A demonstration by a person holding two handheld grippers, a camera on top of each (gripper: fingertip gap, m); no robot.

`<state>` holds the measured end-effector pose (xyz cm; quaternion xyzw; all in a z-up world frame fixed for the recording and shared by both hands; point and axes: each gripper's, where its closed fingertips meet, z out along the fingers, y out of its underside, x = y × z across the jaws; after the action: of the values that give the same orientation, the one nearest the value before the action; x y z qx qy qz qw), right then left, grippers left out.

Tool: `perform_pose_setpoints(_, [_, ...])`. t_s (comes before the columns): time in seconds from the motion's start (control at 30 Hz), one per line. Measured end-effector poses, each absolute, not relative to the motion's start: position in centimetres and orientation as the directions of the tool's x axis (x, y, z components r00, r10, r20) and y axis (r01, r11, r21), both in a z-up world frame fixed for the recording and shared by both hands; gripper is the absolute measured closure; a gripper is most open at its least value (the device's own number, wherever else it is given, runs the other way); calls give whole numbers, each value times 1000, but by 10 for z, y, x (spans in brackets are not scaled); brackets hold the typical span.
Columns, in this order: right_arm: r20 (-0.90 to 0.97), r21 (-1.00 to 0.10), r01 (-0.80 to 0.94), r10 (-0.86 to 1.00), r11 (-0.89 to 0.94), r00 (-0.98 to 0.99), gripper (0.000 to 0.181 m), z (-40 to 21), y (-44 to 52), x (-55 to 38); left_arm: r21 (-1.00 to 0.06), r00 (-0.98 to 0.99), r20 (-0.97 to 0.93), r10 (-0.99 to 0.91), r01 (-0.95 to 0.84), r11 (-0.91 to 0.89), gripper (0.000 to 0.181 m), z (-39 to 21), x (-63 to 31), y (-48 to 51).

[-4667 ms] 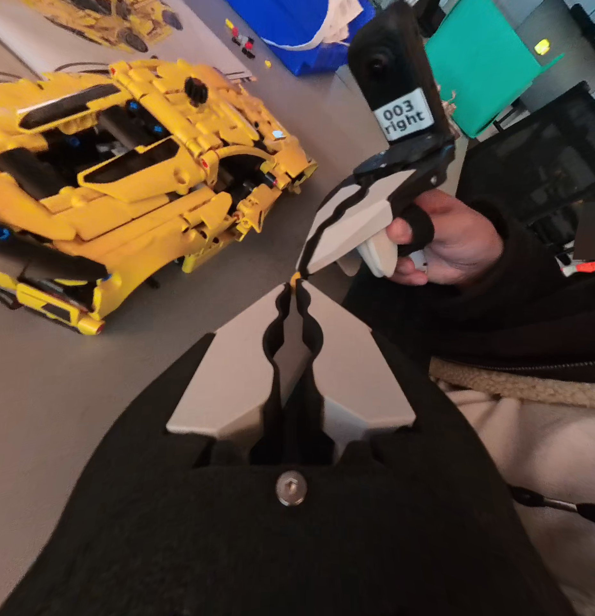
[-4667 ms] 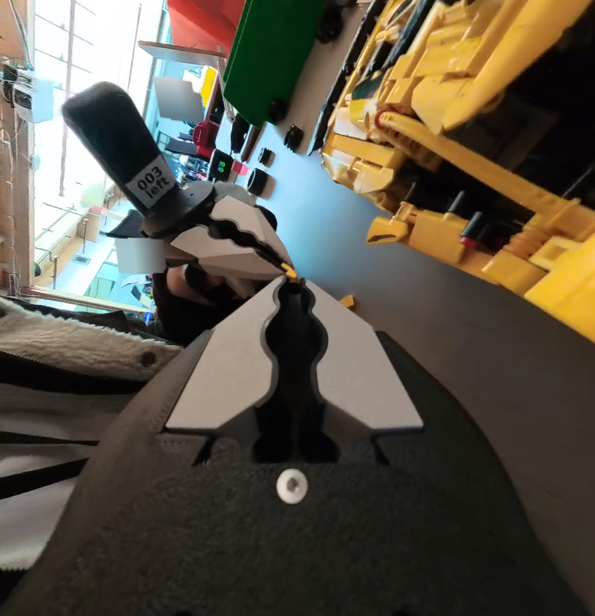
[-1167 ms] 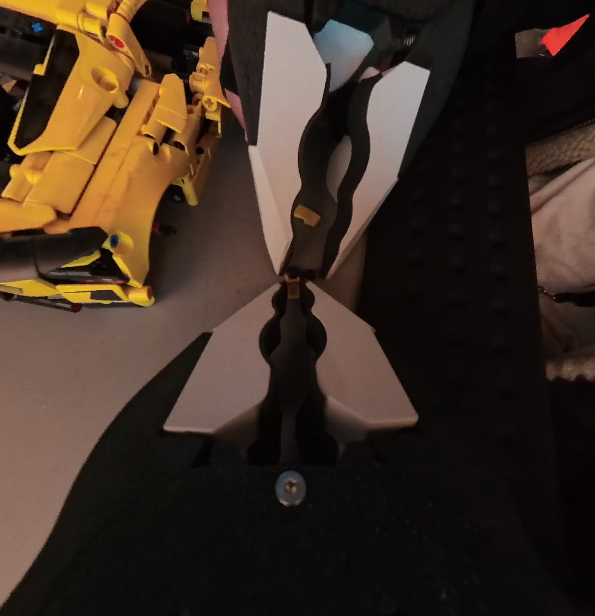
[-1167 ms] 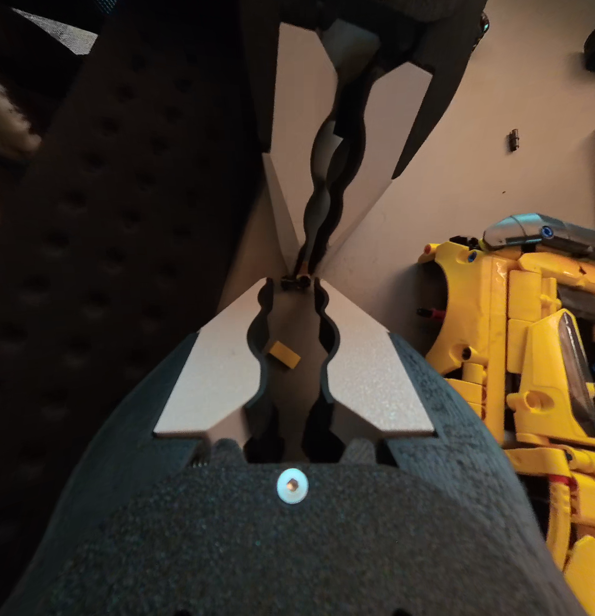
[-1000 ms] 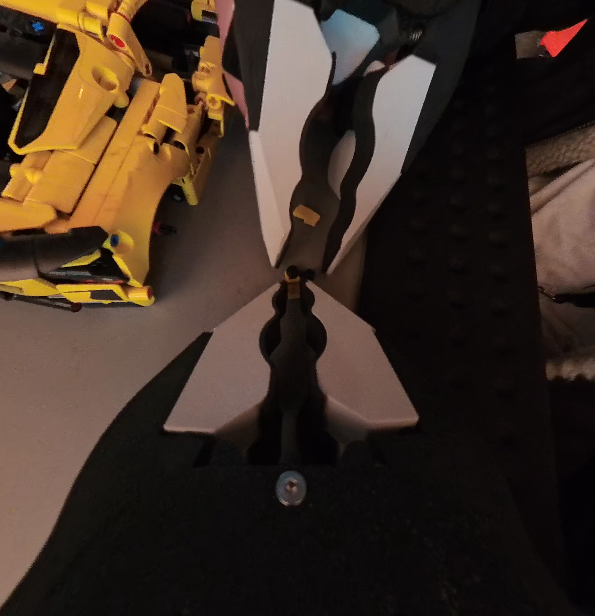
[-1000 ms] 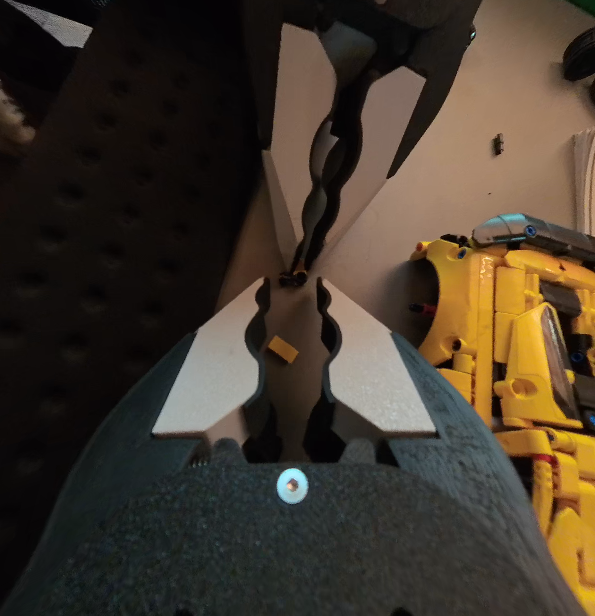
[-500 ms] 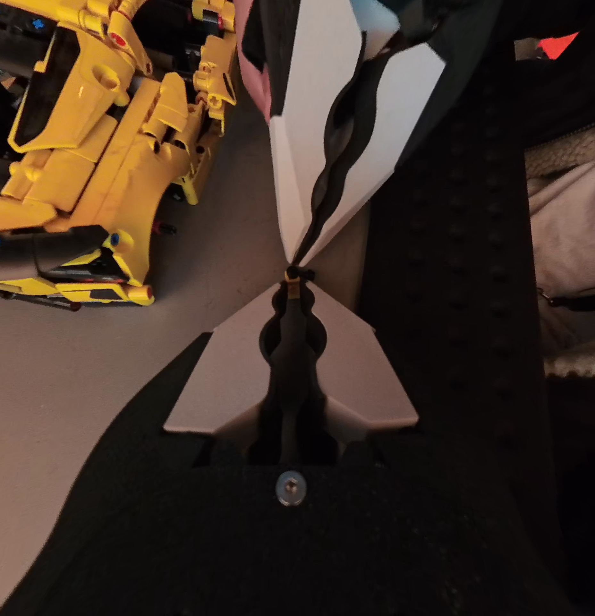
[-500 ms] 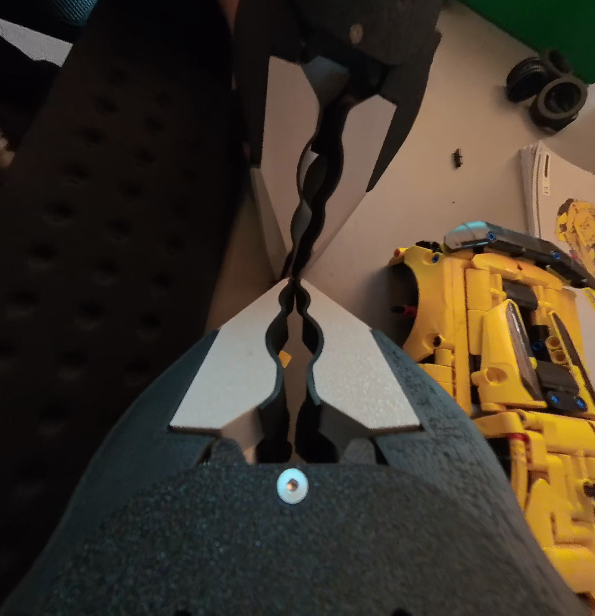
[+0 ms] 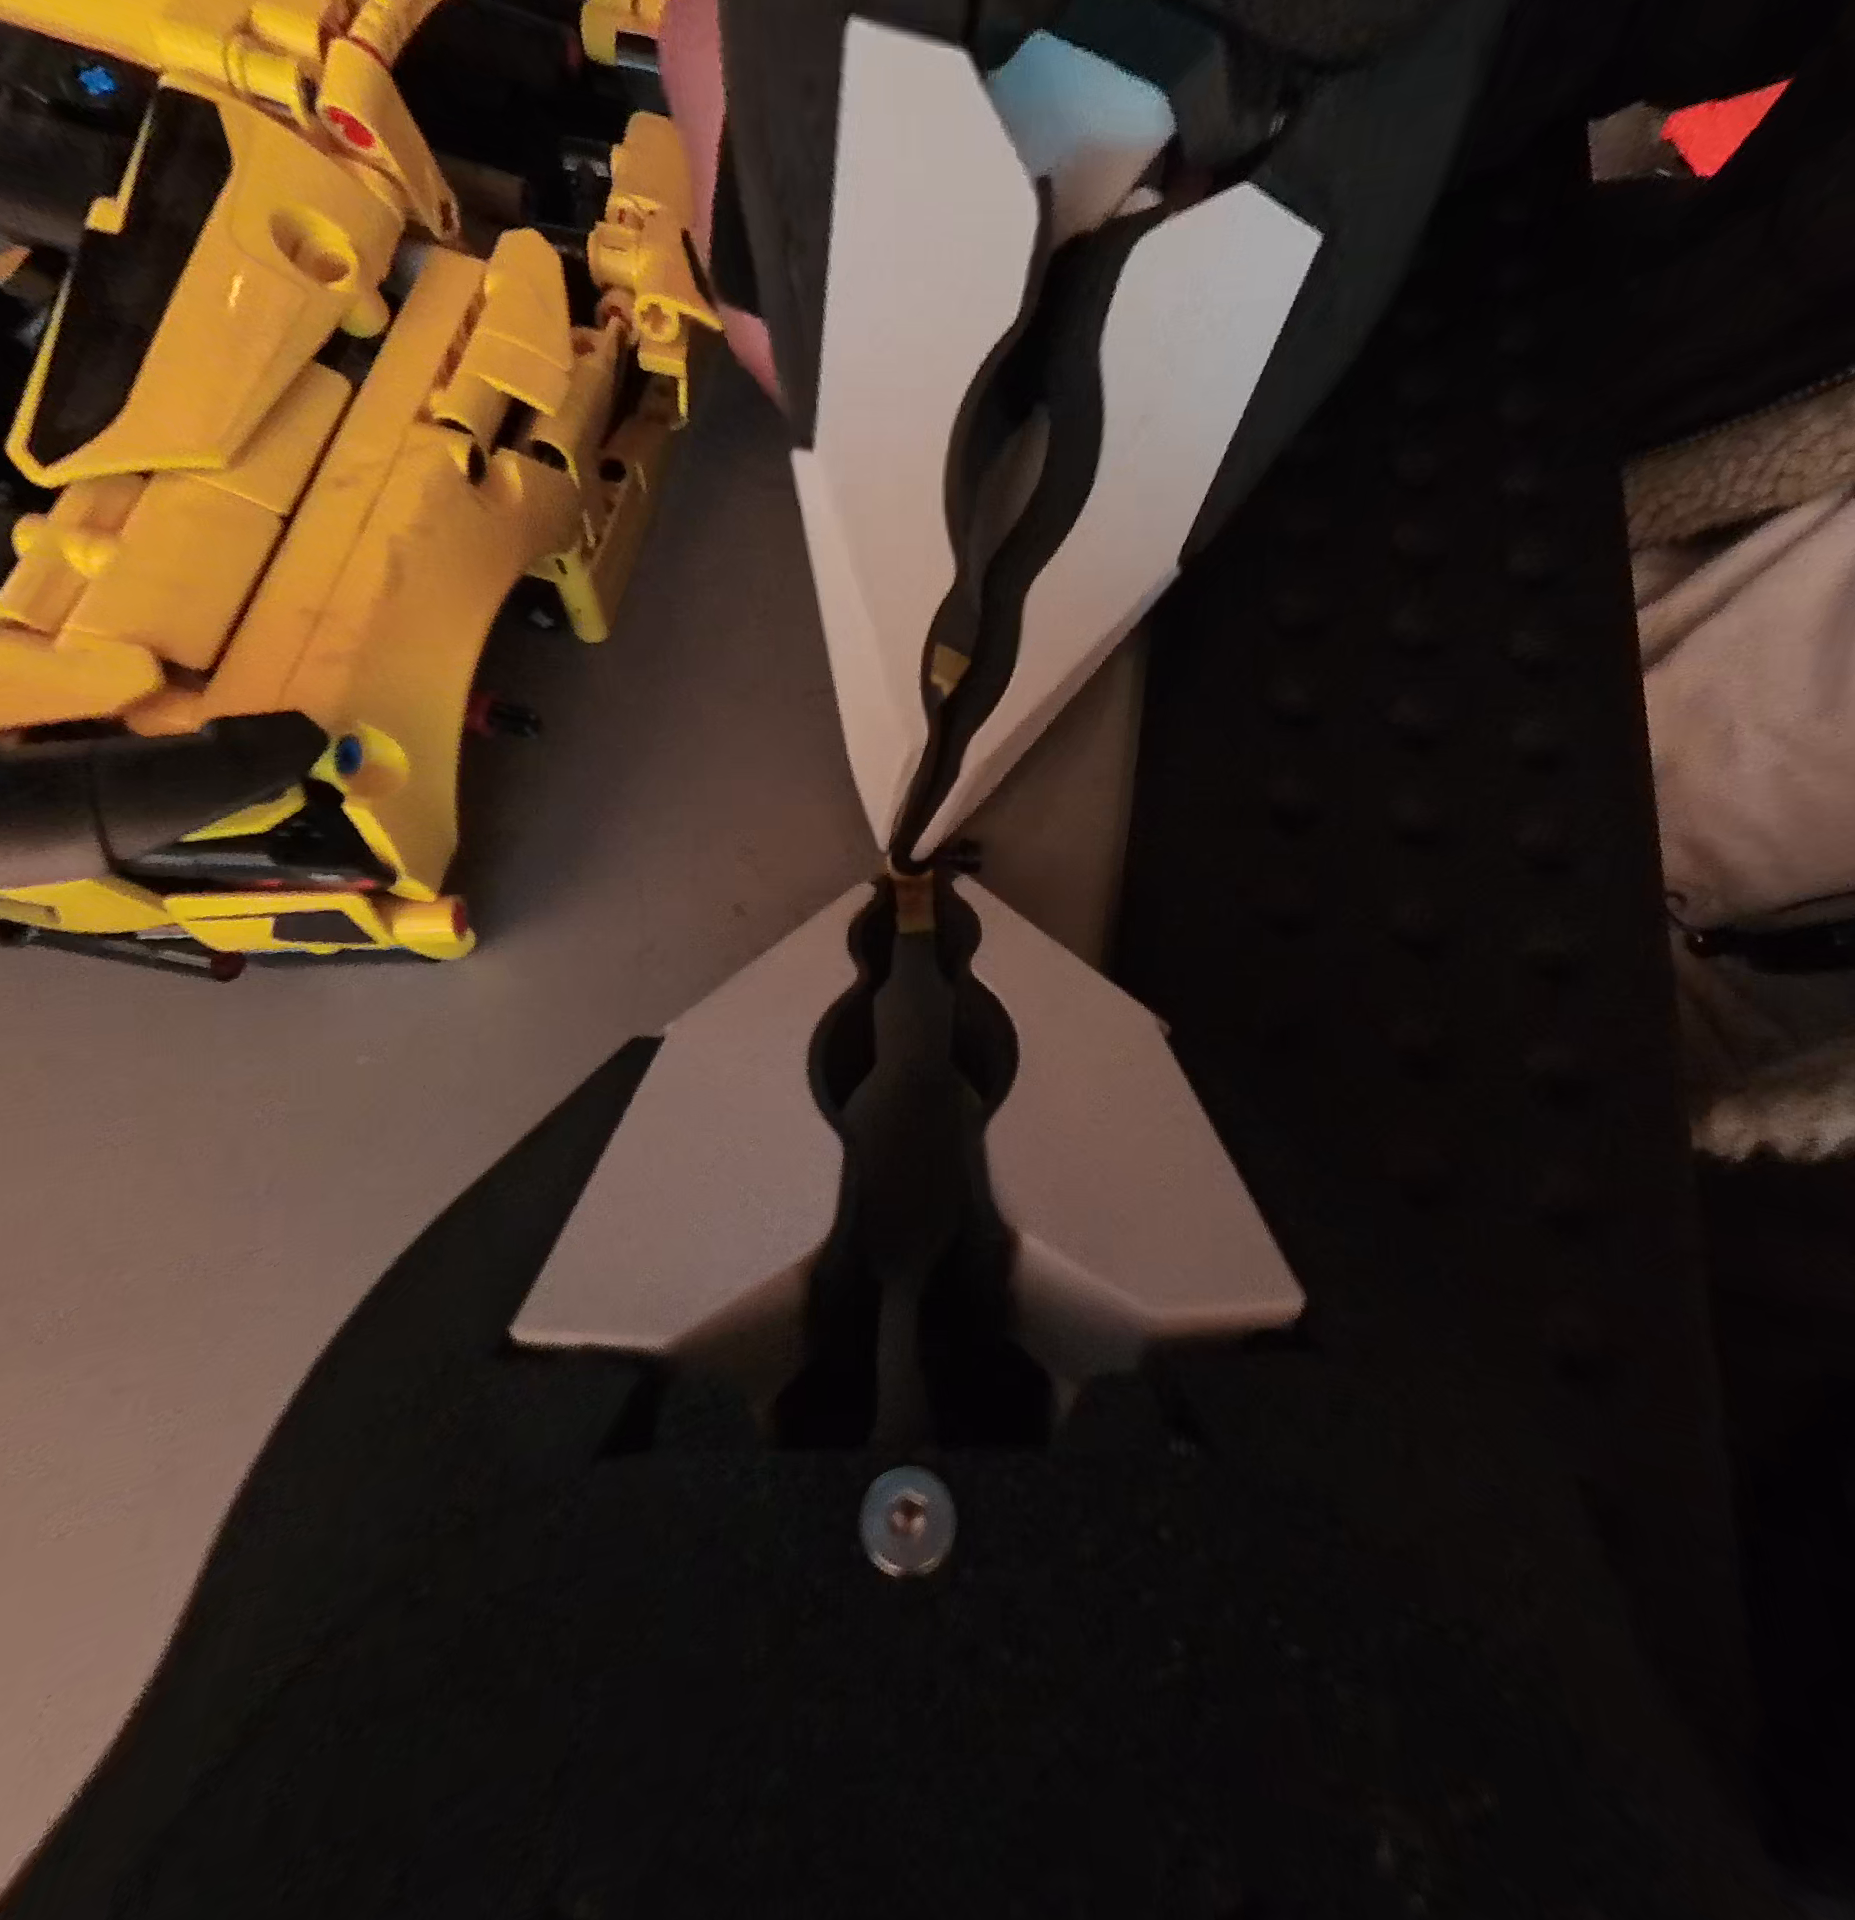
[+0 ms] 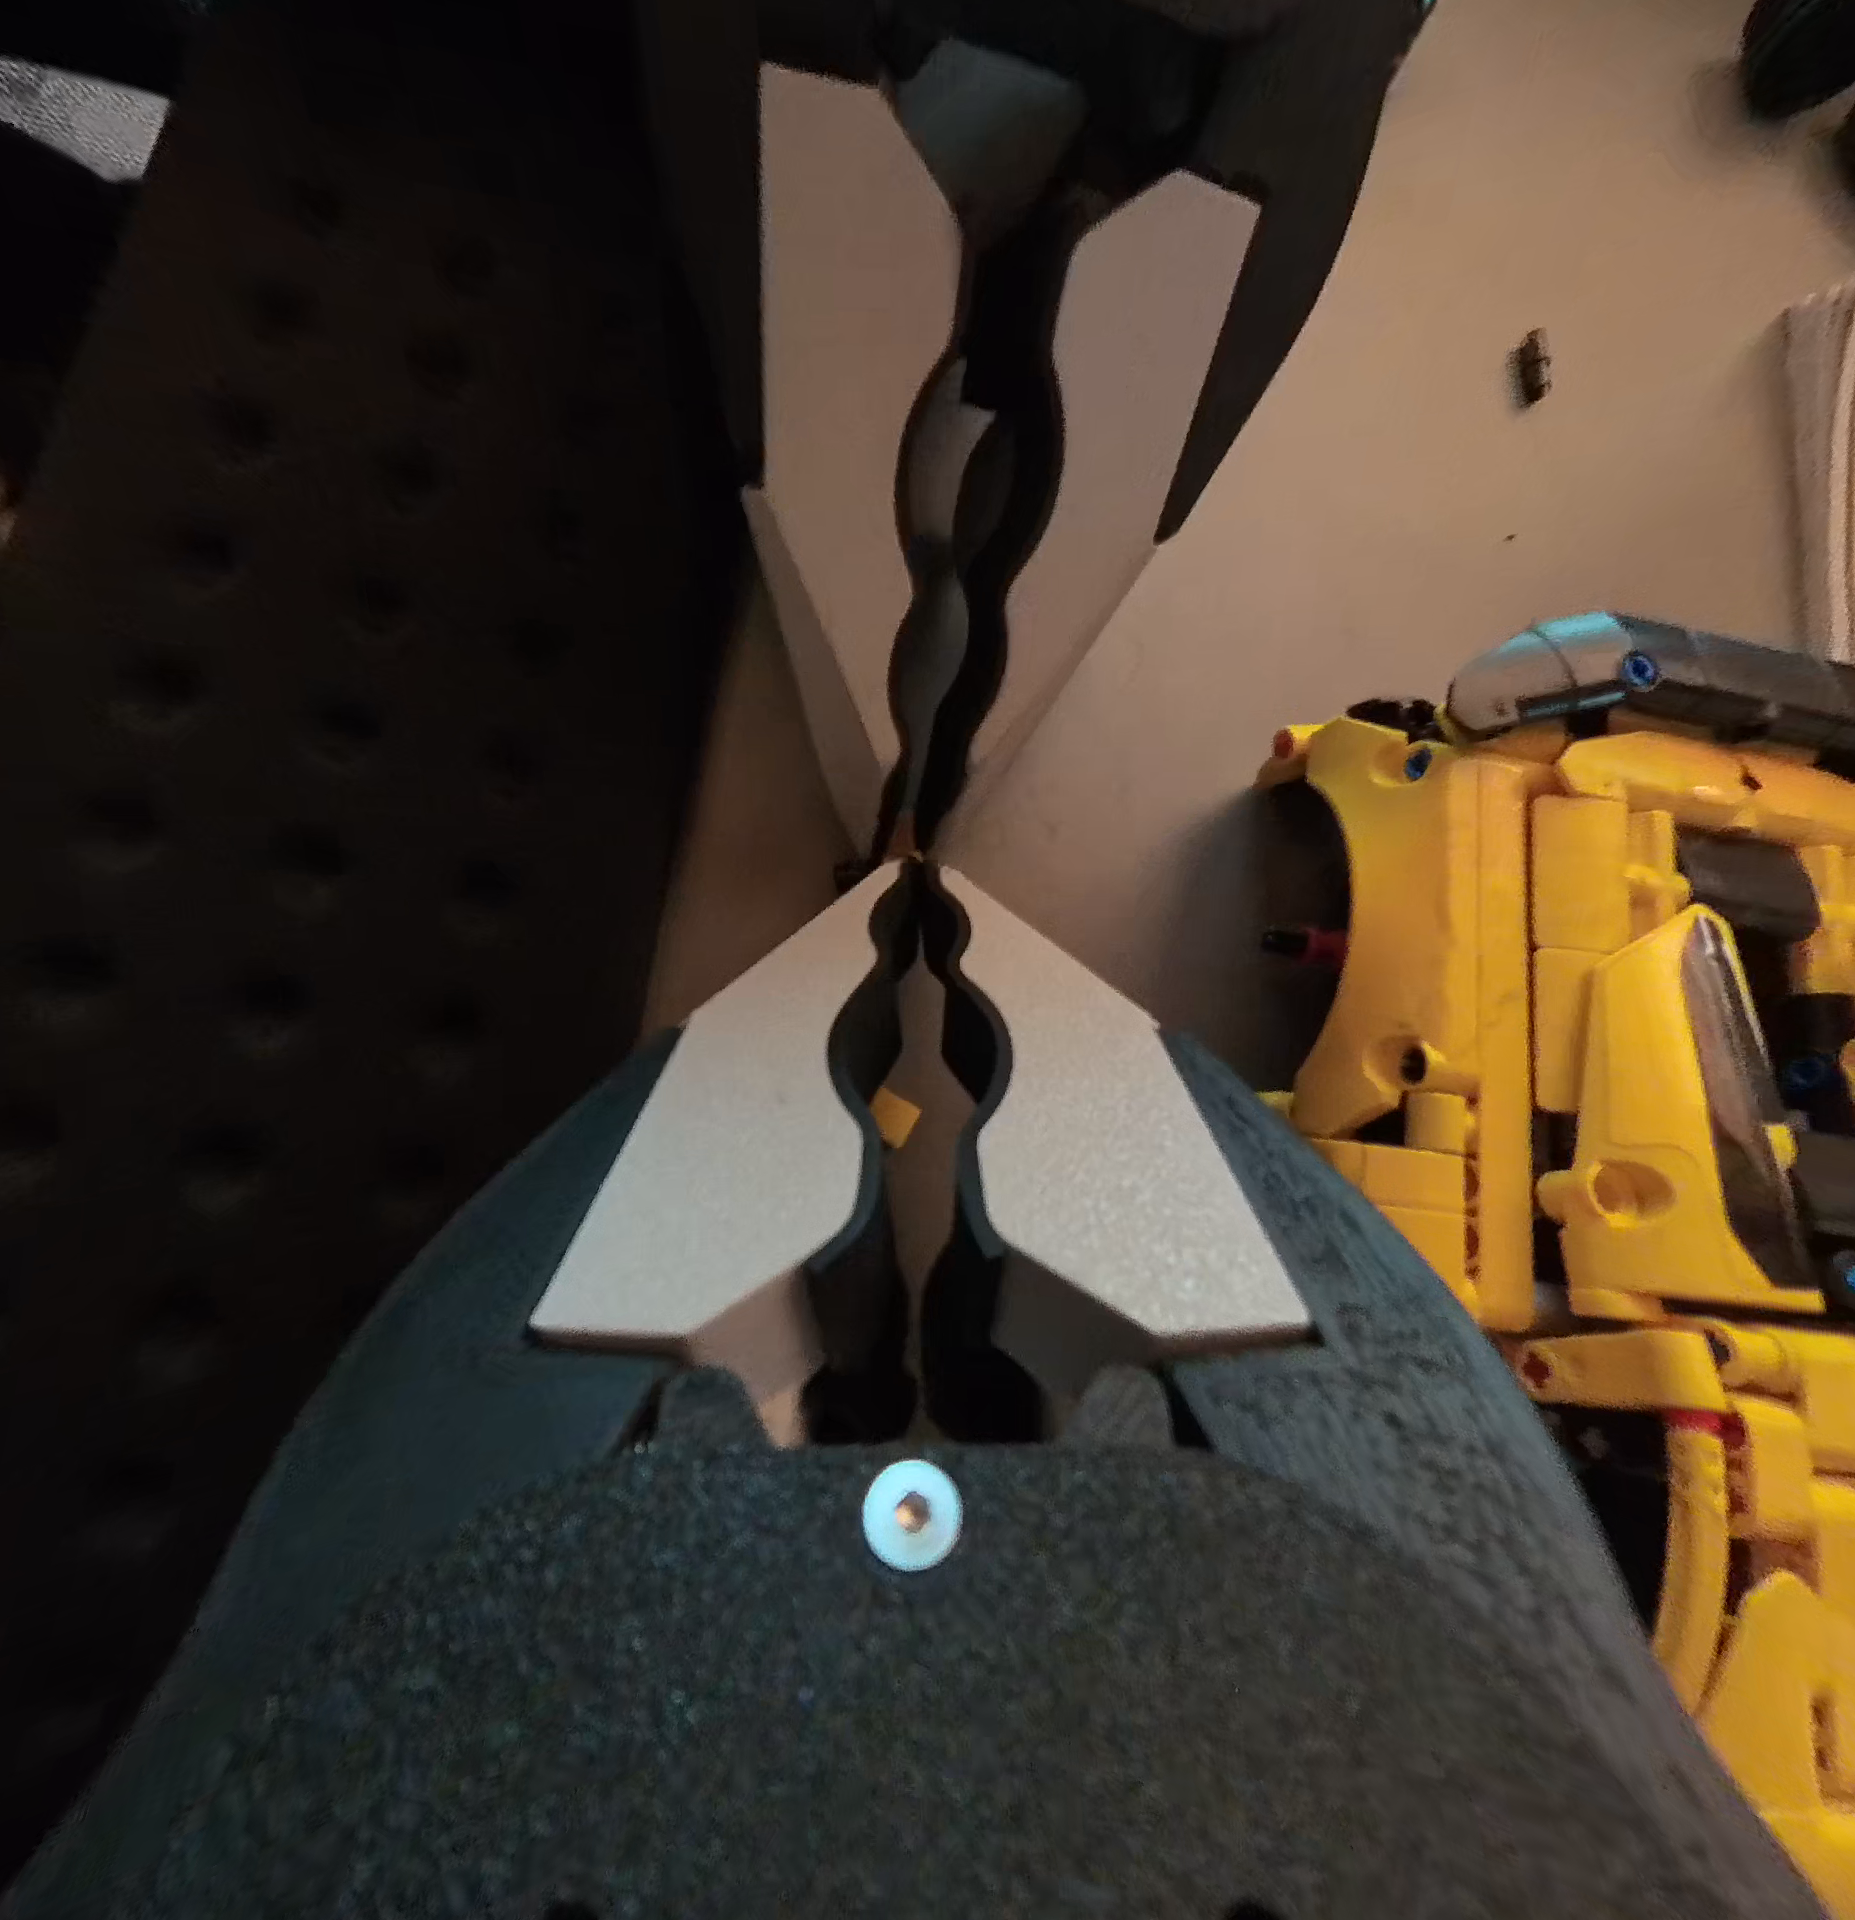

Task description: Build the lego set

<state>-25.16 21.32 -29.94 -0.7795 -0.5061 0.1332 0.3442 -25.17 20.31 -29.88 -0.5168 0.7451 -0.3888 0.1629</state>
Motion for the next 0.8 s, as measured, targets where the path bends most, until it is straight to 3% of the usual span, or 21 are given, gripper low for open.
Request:
perform_pose_setpoints(0.2, [92,-627,721,892,-294,443,180,-300,212,-253,-750,-429,134,-893,-633,191,174,-299,-252,202])
perform_pose_setpoints(0.33, [68,-688,646,857,-329,510,180,-291,214,-247,-749,-434,8,-901,-599,282,174,-298,-251,204])
perform_pose_setpoints(0.4, [6,-779,513,813,-362,583,166,-269,215,-237,-771,-425,-108,-899,-535,346,174,-286,-247,205])
perform_pose_setpoints(0.47, [-189,-831,307,754,-464,629,165,-249,211,-229,-803,-401,-222,-889,-442,400,174,-264,-240,204])
perform_pose_setpoints(0.57, [-544,-772,-2,660,-635,517,152,-227,196,-240,-817,-361,-338,-869,-346,462,175,-237,-231,199])
perform_pose_setpoints(0.67, [-590,-770,-151,603,-619,537,171,-219,196,-231,-829,-338,-368,-866,-302,470,175,-225,-226,194])
perform_pose_setpoints(0.8, [-638,-742,-221,567,-633,521,167,-221,190,-226,-819,-312,-417,-853,-279,502,175,-219,-222,192])
